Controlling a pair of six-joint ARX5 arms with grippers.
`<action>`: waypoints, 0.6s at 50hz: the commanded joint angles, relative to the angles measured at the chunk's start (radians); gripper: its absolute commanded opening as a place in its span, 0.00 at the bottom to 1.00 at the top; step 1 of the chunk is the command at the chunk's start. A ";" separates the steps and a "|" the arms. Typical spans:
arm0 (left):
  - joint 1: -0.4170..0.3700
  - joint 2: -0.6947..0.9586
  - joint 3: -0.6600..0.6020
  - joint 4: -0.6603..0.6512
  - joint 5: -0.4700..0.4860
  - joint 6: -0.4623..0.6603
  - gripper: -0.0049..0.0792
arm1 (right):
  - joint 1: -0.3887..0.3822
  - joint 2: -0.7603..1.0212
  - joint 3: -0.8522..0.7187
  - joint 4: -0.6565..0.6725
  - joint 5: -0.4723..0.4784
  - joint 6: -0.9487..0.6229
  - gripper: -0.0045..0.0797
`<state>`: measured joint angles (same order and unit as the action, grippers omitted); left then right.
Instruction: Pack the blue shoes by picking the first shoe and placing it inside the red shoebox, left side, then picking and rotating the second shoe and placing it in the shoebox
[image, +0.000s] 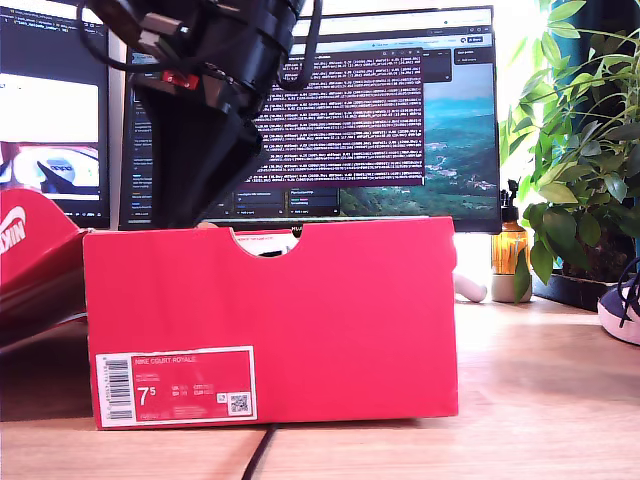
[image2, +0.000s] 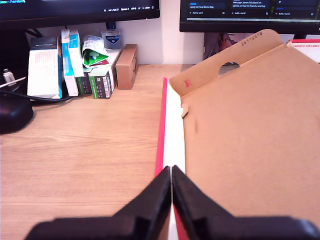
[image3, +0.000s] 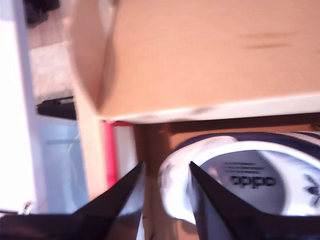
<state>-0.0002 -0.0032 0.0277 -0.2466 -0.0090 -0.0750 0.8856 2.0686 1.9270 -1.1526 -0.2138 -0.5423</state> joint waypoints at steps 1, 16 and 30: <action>-0.002 -0.009 -0.036 0.006 0.001 -0.004 0.05 | -0.007 0.006 0.005 0.015 0.059 0.056 0.34; -0.002 -0.009 -0.036 0.006 0.001 -0.004 0.05 | -0.148 0.006 0.005 -0.014 0.172 0.837 0.38; -0.002 -0.009 -0.036 0.006 0.001 -0.004 0.05 | -0.187 0.018 0.005 -0.100 0.162 1.041 0.49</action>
<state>-0.0002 -0.0032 0.0277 -0.2466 -0.0090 -0.0750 0.6582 2.0686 1.9270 -1.2373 -0.0452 0.4778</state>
